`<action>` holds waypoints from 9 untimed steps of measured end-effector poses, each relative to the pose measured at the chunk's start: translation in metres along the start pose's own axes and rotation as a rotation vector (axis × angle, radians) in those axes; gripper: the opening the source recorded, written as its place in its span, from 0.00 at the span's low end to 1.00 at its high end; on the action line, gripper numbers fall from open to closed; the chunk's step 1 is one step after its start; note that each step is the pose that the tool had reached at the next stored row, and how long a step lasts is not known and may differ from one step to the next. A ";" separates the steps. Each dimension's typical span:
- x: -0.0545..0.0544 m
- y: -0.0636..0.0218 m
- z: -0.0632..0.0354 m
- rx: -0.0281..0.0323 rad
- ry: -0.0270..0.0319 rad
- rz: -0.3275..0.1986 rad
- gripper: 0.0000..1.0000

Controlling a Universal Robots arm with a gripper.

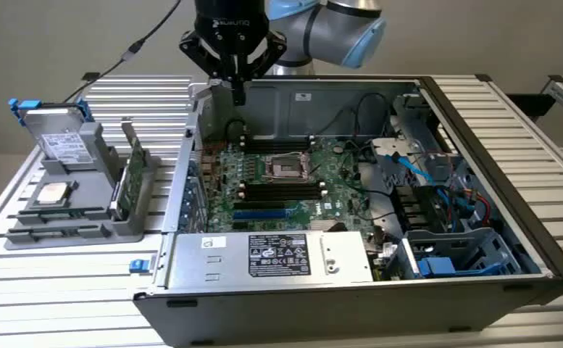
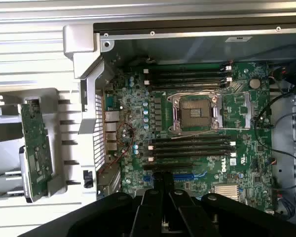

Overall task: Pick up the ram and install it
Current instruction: 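Reach for the ram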

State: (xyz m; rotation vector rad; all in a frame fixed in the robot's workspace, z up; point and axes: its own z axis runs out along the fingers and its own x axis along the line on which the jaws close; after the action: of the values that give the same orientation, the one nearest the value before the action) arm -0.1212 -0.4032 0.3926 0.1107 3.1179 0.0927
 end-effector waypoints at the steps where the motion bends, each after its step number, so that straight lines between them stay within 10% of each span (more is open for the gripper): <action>1: 0.000 -0.0001 0.0000 -0.0003 0.0000 0.000 0.10; 9: 0.000 -0.0007 0.0000 -0.0018 0.0002 0.000 0.10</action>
State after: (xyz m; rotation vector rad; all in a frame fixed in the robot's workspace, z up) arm -0.1212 -0.4039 0.3926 0.1107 3.1180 0.0956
